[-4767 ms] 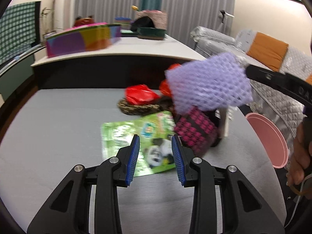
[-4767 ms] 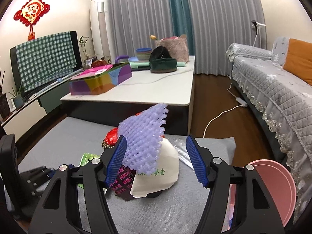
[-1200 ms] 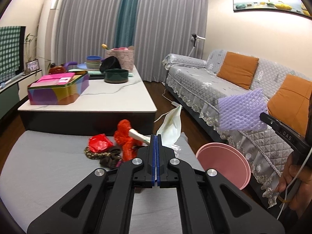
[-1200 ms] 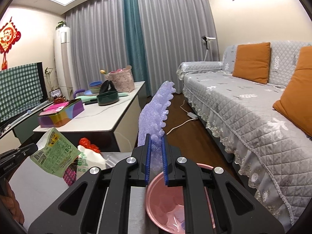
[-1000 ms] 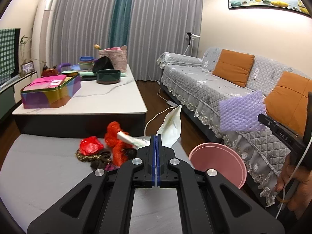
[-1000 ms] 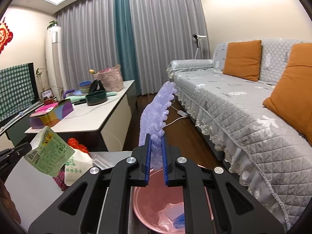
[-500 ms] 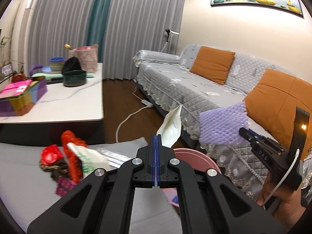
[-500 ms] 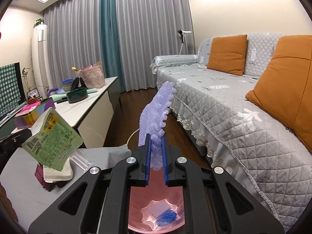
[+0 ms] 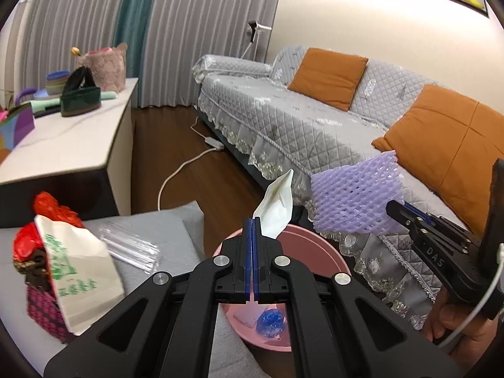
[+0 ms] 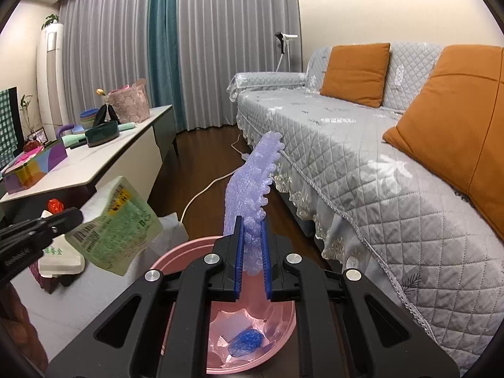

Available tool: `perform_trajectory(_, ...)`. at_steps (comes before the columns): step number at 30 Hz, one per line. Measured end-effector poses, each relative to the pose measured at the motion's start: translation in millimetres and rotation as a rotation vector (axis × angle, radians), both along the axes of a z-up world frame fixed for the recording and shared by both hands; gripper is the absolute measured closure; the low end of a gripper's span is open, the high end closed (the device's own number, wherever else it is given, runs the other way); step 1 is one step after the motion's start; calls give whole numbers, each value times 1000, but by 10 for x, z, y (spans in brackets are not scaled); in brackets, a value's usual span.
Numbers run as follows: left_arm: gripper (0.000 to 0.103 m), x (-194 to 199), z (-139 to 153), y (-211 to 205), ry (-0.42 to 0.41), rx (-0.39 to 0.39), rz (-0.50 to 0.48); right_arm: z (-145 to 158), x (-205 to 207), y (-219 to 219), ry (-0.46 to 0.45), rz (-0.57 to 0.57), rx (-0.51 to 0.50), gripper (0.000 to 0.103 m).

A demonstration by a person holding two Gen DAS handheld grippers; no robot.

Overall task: Collect trash
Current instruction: 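Carry purple foam net in right tool and green packet in left tool to bin, then open right tool dropping purple net while left tool drops green packet into bin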

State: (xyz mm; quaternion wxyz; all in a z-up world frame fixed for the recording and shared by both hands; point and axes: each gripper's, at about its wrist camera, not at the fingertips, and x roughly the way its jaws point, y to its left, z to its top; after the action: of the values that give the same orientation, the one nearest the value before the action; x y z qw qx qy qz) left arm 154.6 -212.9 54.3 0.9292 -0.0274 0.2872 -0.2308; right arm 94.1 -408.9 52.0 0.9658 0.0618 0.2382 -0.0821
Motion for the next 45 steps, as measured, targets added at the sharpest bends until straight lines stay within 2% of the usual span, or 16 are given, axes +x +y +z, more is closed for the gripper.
perform_trajectory(5,103,110,-141,-125,26,8,-9,-108,69,2,29,0,-11,92)
perform_trajectory(14,102,220,-215,-184,51,6,-27,-162,120,-20,51,0,-15,92)
perform_trajectory(16,102,240,-228,-211,67,8,-41,-172,130,-6,57,7,-21,89)
perform_trajectory(17,102,252,-241,-214,77,12,-39,-178,135,2,61,4,-26,87)
perform_trajectory(18,99,263,-252,-208,88,18,-34,-188,141,8,68,2,-33,80)
perform_trajectory(19,90,262,-253,-179,88,22,-21,-198,153,13,78,-3,-42,72)
perform_trajectory(20,82,247,-246,-168,84,23,-11,-199,154,17,79,-9,-48,68)
perform_trajectory(22,80,198,-200,-106,70,24,9,-179,137,18,70,-23,-53,56)
perform_trajectory(24,80,157,-164,-54,60,26,19,-141,109,17,56,-34,-51,52)
perform_trajectory(30,80,-40,45,291,20,18,71,-41,48,106,33,-24,-47,50)
perform_trajectory(37,80,-370,290,913,-38,29,153,120,-44,388,-16,33,-7,50)
perform_trajectory(45,80,-648,390,1721,-57,25,288,313,-55,970,-77,183,40,50)
